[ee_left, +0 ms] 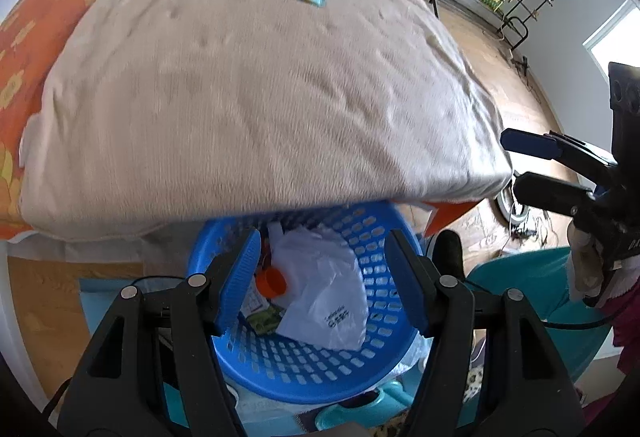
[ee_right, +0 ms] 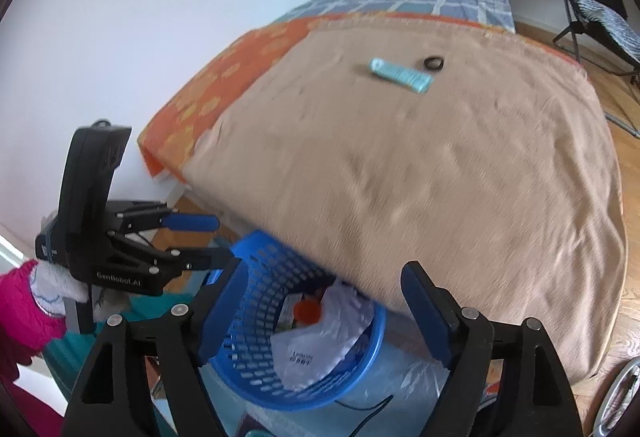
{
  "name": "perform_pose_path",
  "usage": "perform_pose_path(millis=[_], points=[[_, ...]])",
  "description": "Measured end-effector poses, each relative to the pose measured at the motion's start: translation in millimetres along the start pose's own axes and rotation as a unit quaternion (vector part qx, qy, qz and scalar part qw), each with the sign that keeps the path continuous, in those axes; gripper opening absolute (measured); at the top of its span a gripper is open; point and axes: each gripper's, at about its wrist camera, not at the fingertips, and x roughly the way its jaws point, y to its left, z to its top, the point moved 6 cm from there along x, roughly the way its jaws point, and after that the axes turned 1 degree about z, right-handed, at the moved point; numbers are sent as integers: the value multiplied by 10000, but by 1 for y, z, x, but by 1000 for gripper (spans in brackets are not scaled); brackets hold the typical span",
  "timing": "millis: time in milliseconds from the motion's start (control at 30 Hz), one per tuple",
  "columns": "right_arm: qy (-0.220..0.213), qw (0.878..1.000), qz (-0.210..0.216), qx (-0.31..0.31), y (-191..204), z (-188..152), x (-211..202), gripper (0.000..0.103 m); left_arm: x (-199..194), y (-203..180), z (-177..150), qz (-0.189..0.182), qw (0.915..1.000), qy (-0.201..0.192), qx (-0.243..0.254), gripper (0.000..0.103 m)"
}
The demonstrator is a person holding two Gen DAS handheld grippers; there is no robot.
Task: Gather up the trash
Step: 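Move both tools back over the blanket toward the blue tube and hair tie, then grasp the blue tube with the left tool while the right tool grasps the black hair tie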
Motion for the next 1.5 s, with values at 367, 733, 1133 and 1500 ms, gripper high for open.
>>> perform_pose_path(millis=[367,733,1133,1500], points=[[-721,9964,-153,409,-42,61,-33,83,-6,5,64,199,9987,-366,-294,66],[-934,9915,-153,895,-89,121,-23,83,12,19,150,67,9932,-696,-933,66],[-928,9857,-53,1405,-145,174,23,70,76,44,220,-91,9864,-631,-1517,66],[-773,9802,104,1823,-180,200,75,61,129,79,254,-395,9720,-482,-2266,66]])
